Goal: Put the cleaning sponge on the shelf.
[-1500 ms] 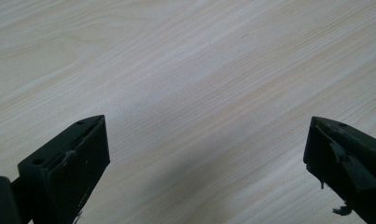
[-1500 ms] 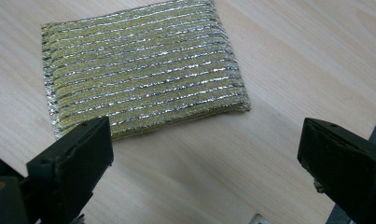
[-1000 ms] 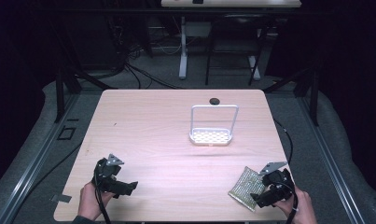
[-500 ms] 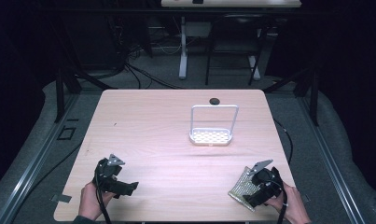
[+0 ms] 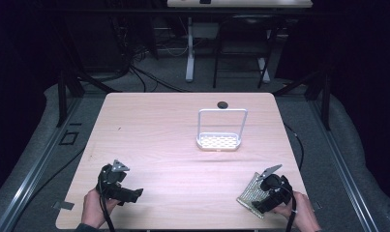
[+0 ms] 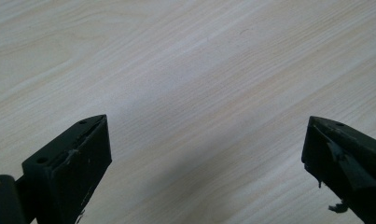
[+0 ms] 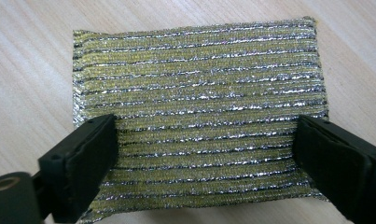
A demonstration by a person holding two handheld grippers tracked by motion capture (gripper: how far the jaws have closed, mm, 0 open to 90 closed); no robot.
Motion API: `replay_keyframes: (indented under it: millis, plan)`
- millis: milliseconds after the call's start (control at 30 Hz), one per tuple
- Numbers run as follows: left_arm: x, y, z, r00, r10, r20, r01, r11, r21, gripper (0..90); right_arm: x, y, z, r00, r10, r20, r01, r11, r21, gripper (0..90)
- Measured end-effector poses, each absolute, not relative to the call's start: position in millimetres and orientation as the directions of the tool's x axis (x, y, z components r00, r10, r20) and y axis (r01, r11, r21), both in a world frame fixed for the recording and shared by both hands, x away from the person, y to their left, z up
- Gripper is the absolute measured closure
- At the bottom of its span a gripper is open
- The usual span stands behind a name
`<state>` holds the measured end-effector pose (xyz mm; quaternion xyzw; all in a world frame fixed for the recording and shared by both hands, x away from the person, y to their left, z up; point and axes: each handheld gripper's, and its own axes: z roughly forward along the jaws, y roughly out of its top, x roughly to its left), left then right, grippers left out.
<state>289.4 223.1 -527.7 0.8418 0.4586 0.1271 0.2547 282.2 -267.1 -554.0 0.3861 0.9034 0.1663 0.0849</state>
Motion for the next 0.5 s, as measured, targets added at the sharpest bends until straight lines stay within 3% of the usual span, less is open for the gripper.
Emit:
replay_keyframes:
  millis: [333, 500]
  plan:
    - [288.6, 221.8, -526.9, 0.542, 0.84, -0.012, 0.704, -0.447, 0.551, 4.1, 278.8, -270.5, -551.5, -0.682, 0.732, -0.01, 0.671, 0.631, 0.389, 23.8]
    - [288.5, 220.7, -527.3, 0.536, 0.845, -0.001, 0.708, -0.449, 0.545, 8.0, 278.3, -271.5, -551.1, -0.68, 0.733, 0.0, 0.674, 0.625, 0.393, 26.7]
